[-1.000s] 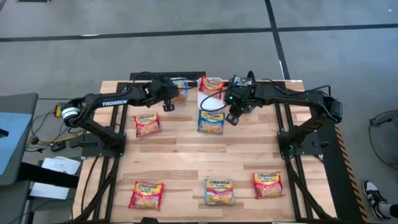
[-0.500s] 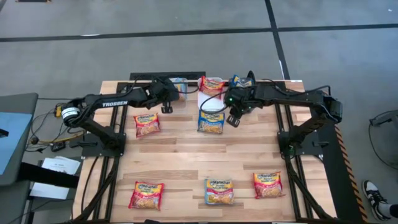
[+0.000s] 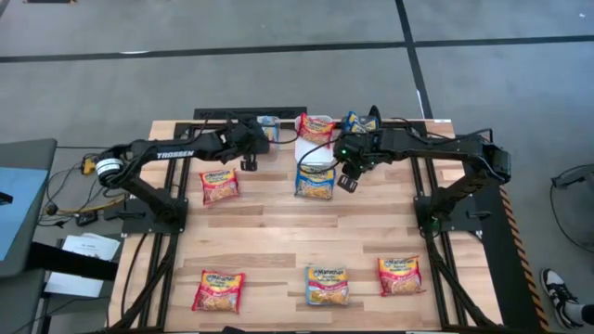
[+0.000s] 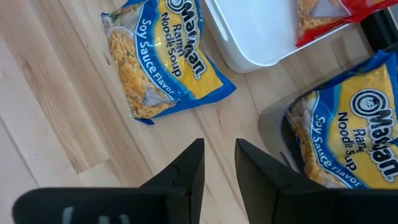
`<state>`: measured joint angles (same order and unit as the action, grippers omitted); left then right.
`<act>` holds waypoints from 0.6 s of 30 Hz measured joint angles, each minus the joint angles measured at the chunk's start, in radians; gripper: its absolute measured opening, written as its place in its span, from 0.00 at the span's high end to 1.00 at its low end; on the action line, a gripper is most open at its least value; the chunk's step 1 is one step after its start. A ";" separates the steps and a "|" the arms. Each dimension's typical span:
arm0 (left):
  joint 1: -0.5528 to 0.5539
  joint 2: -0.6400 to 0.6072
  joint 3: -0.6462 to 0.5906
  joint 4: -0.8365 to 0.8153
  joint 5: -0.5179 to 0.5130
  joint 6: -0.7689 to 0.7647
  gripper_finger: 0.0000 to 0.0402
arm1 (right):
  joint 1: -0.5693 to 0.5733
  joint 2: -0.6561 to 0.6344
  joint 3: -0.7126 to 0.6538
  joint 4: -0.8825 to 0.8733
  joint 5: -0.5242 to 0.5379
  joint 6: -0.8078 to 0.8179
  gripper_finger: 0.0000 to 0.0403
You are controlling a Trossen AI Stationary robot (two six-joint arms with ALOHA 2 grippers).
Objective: Sort Maruchan noodles
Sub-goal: Put the light blue noodle pack into the transparent bin
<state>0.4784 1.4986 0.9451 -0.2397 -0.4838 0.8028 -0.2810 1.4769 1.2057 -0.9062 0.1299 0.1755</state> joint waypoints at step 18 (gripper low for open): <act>-0.016 0.094 0.050 0.018 -0.114 0.138 1.00 | 0.006 0.000 0.000 -0.005 0.001 0.000 0.72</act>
<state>0.4622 1.5925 0.9951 -0.2214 -0.5982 0.9408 -0.2752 1.4769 1.2057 -0.9109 0.1305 0.1757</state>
